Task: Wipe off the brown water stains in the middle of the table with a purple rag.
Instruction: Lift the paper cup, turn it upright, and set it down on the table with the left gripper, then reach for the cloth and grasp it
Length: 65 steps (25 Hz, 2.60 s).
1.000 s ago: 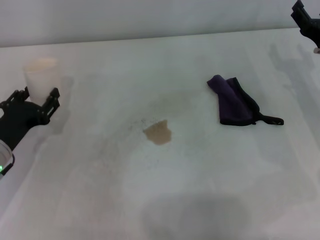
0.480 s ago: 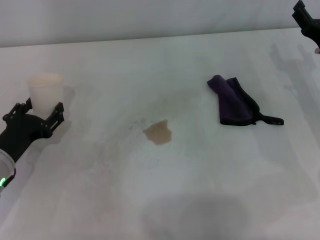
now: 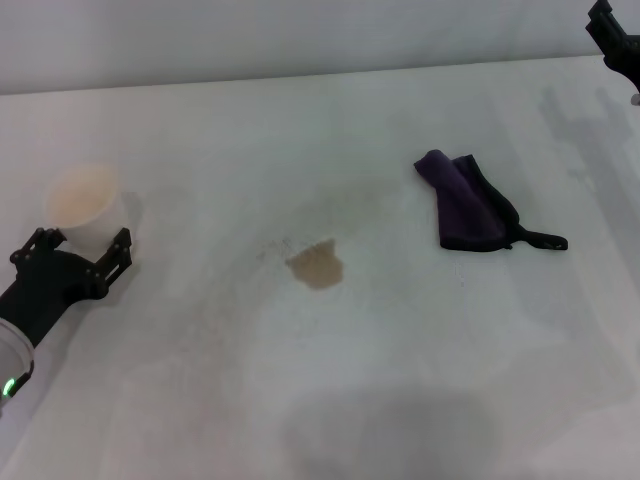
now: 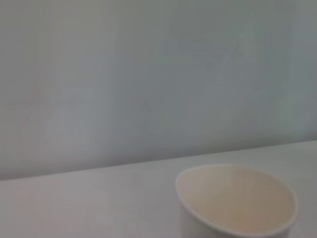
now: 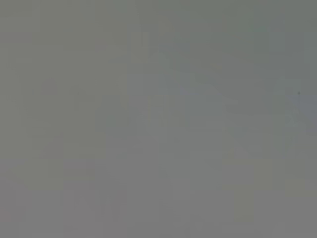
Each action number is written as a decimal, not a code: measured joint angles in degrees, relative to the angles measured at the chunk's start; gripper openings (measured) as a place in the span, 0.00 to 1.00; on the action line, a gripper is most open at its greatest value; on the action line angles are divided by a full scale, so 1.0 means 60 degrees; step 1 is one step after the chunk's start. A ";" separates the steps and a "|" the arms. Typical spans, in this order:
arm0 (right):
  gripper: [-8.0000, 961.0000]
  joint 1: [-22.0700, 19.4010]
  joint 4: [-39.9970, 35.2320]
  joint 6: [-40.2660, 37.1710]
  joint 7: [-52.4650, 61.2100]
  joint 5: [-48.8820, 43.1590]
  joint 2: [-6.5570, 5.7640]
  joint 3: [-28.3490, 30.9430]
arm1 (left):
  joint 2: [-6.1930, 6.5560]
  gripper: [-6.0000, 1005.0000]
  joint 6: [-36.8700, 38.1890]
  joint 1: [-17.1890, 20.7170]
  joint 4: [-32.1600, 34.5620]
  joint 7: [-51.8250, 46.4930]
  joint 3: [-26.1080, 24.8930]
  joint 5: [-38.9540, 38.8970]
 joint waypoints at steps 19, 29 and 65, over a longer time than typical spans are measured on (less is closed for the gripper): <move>0.90 -0.0010 -0.0007 -0.0030 0.0001 0.0000 -0.0016 0.0000 | 0.0018 0.88 0.1080 0.0850 -0.0209 -0.0103 -0.0203 -0.0133; 0.90 0.0226 -0.0191 0.0434 0.0999 -0.0549 -0.0036 -0.0692 | 0.0010 0.89 0.2938 0.1766 -0.0394 -0.0190 -0.0213 -0.0828; 0.89 -0.0036 -1.3092 0.0618 2.2161 -2.0937 -0.0080 -0.9870 | 0.0100 0.89 0.3485 0.1647 0.0006 -0.0917 -0.0207 -0.3619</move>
